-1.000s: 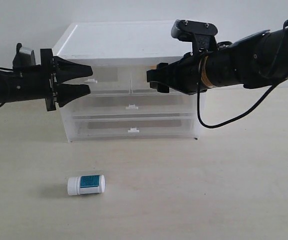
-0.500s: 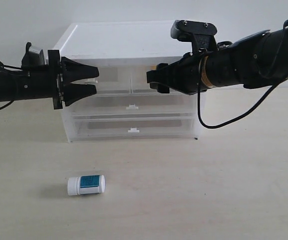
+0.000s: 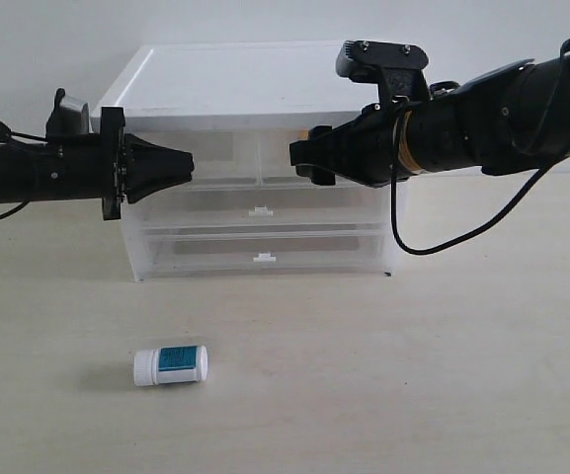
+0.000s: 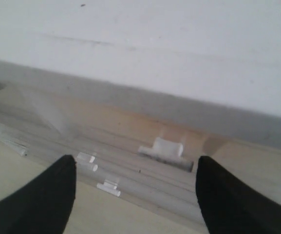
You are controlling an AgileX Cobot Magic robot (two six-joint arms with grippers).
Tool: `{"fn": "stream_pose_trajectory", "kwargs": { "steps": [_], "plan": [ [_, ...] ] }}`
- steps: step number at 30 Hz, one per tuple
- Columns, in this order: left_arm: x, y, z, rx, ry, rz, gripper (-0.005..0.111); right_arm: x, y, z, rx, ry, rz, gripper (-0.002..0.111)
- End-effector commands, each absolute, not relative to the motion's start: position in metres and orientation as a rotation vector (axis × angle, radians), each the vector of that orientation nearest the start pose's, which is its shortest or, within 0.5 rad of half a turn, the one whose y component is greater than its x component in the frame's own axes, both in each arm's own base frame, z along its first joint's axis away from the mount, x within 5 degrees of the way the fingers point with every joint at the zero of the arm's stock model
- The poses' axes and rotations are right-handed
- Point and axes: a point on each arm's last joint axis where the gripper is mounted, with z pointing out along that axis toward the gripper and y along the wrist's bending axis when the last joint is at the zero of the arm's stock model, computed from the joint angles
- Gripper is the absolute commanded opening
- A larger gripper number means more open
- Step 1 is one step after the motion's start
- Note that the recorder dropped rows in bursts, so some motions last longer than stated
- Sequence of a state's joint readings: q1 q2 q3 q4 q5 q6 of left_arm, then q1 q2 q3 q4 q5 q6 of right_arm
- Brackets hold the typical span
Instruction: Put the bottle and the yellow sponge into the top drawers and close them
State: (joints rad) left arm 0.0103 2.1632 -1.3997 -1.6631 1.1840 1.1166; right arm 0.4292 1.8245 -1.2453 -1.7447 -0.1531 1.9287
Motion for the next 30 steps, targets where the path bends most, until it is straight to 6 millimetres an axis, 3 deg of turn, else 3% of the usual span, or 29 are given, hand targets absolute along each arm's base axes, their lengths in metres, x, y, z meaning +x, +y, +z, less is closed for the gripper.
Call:
{"fn": "stream_pose_trajectory", "kwargs": {
  "steps": [1, 18, 26, 30],
  "plan": [
    [0.435, -0.078, 0.192, 0.135, 1.984, -1.585, 0.004, 0.383, 0.178, 0.251, -0.319, 2.055, 0.435, 0.064],
    [0.425, -0.078, 0.188, 0.115, 2.016, -1.625, 0.004, 0.386, 0.174, 0.252, -0.285, 2.047, 0.390, 0.064],
    [0.389, -0.079, 0.211, 0.156, 2.007, -1.599, 0.004, 0.386, 0.174, 0.252, -0.283, 2.046, 0.388, 0.064],
    [0.371, -0.079, 0.208, 0.148, 2.031, -1.601, 0.004, 0.386, 0.175, 0.252, -0.288, 2.047, 0.390, 0.064]
  ]
}}
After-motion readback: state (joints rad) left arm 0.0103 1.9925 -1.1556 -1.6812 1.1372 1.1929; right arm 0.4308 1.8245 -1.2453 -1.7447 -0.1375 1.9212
